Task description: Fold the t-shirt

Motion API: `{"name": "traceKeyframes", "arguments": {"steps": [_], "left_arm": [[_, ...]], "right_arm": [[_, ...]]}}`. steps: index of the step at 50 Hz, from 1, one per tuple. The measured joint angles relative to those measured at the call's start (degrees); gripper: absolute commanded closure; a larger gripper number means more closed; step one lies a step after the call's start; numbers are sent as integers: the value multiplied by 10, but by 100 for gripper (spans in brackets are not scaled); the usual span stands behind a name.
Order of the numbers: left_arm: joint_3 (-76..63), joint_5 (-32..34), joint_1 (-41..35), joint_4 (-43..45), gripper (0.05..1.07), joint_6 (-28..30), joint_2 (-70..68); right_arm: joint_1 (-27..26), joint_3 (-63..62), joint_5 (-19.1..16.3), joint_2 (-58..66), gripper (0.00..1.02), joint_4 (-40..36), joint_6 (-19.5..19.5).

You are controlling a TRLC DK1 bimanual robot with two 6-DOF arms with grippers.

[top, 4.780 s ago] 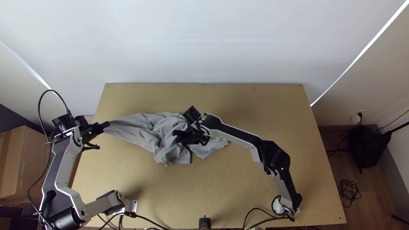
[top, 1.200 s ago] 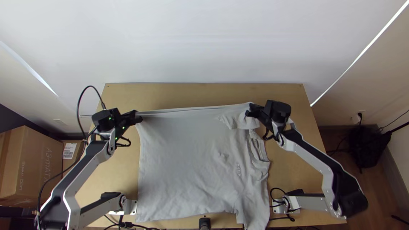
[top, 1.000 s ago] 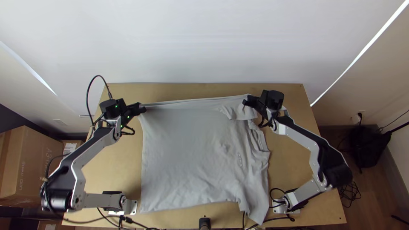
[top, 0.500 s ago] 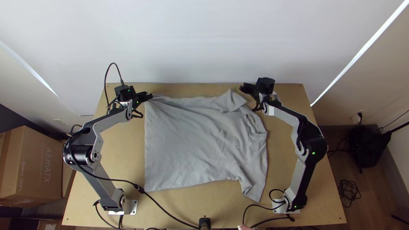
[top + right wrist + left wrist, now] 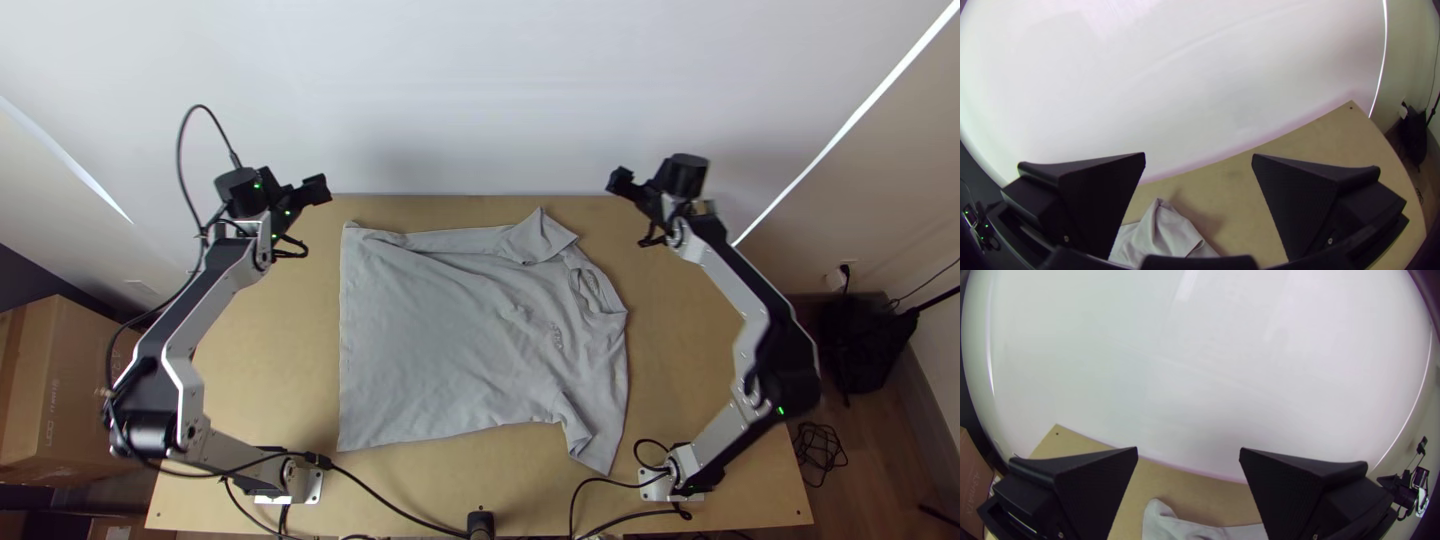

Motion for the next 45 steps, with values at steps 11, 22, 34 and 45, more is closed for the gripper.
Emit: {"name": "traceKeyframes", "arguments": {"steps": [11,22,34,45], "left_arm": [[0,38,20,-127,10,-3,-102],[0,48,38,-244,10,2,-212],[0,84,76,-338,10,6,-321],[0,126,64,-424,10,13,-355]], "right_arm": [[-76,-26,-81,-167,5,-175,13],[-146,-82,-155,-255,5,-415,-24],[-238,-200,-233,-322,6,-558,-139],[-288,-294,-271,-305,7,-605,-211]]}}
